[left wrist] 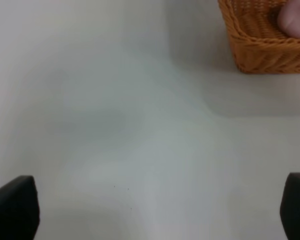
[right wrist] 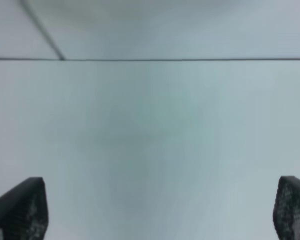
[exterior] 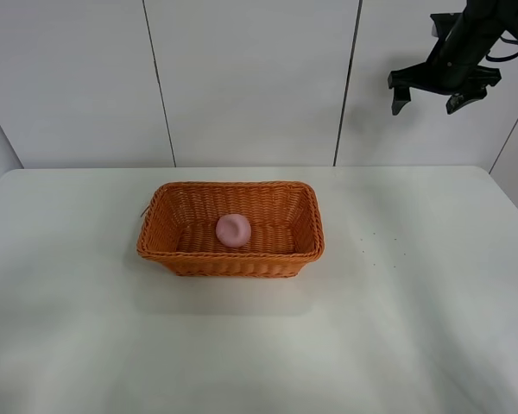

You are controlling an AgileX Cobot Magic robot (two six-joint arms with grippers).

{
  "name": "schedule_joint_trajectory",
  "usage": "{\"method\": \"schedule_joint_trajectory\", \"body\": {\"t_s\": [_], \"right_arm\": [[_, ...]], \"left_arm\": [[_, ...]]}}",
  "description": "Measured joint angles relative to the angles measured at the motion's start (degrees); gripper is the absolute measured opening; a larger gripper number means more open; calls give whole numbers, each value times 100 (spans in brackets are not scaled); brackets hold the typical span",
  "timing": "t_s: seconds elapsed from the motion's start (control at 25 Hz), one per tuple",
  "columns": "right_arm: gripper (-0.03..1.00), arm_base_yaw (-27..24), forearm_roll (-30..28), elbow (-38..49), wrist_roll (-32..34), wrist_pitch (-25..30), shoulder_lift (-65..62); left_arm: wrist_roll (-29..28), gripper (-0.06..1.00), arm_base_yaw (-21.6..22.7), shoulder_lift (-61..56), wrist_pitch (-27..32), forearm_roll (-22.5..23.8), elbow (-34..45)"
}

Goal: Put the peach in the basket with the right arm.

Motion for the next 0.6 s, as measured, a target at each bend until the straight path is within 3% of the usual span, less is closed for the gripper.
{"method": "schedule_joint_trajectory", "body": {"t_s": [0.28, 0.6], "right_arm": [[70, -22, 5, 382, 0, 0, -289], [70, -22, 5, 2153, 0, -4, -1672]], "left_arm": [[0, 99, 0, 0, 0, 0, 0], [0, 99, 0, 0, 0, 0, 0]]}}
